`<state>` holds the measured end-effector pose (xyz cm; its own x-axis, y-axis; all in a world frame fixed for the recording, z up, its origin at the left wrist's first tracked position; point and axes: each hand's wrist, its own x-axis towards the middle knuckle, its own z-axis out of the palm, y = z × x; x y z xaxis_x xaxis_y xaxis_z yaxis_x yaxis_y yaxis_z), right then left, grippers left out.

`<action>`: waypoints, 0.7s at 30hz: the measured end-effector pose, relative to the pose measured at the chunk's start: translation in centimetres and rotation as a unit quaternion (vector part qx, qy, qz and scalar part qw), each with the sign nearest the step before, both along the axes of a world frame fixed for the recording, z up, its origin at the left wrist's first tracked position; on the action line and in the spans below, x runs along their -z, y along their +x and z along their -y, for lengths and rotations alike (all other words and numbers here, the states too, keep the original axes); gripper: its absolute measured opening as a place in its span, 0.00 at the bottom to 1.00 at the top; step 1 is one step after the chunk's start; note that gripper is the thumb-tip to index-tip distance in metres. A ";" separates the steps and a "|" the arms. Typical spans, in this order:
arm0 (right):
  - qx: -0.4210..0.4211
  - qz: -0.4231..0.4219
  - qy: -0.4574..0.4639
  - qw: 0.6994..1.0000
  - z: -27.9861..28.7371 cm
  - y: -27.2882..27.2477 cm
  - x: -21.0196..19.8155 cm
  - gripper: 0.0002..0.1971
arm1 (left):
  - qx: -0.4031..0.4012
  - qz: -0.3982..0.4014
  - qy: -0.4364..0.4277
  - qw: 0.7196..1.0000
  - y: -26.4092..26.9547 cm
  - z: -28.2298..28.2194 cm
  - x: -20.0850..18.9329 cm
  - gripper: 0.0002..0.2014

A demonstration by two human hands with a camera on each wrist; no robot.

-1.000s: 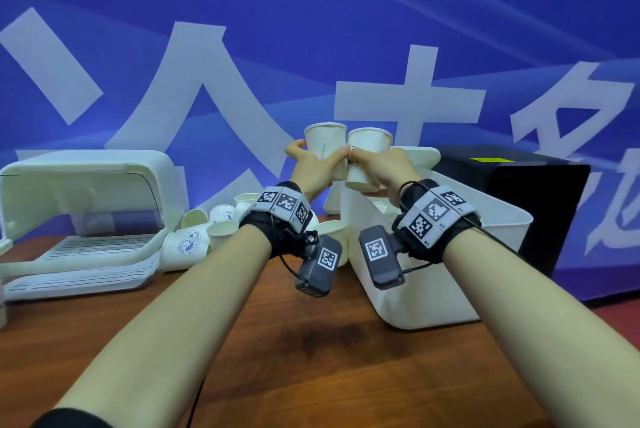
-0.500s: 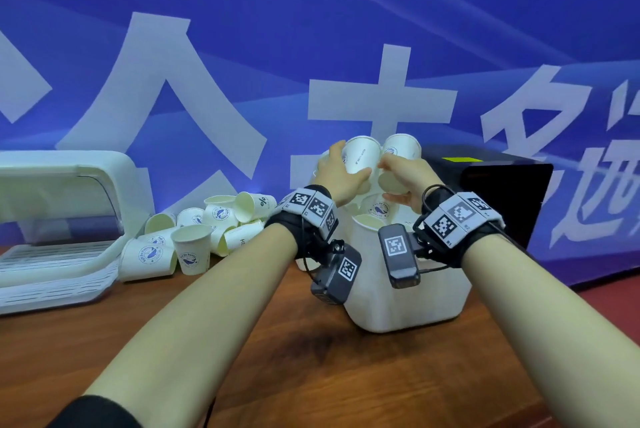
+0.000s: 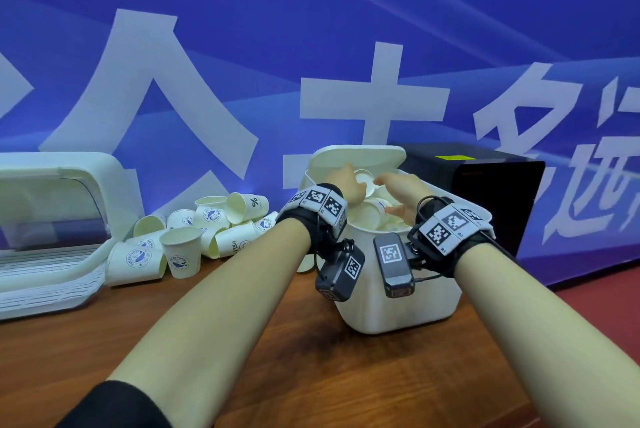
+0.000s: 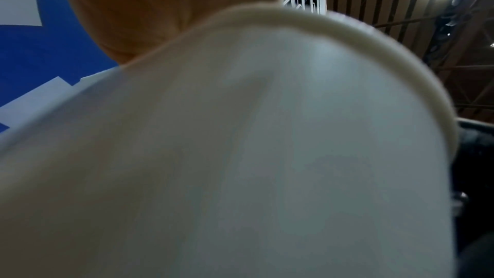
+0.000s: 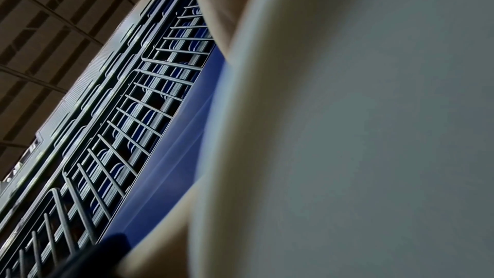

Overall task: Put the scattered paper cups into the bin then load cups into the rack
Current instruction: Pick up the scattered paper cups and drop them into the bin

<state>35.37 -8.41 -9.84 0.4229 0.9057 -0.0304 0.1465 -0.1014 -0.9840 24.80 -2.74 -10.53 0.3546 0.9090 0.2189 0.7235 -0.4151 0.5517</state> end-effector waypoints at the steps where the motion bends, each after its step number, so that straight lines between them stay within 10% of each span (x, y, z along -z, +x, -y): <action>1: -0.001 0.001 -0.002 1.000 0.0 0.0 0.0 0.16 | 0.006 -0.007 0.004 1.000 0.0 0.1 0.0 0.24; 9: -0.004 0.062 -0.032 0.998 0.4 -0.6 -0.2 0.20 | 0.059 -0.049 -0.013 0.997 -0.2 0.7 0.2 0.20; 21: -0.019 0.118 0.031 0.992 0.3 -3.8 -1.4 0.21 | 0.074 0.149 -0.025 0.986 -1.9 0.8 -0.1 0.15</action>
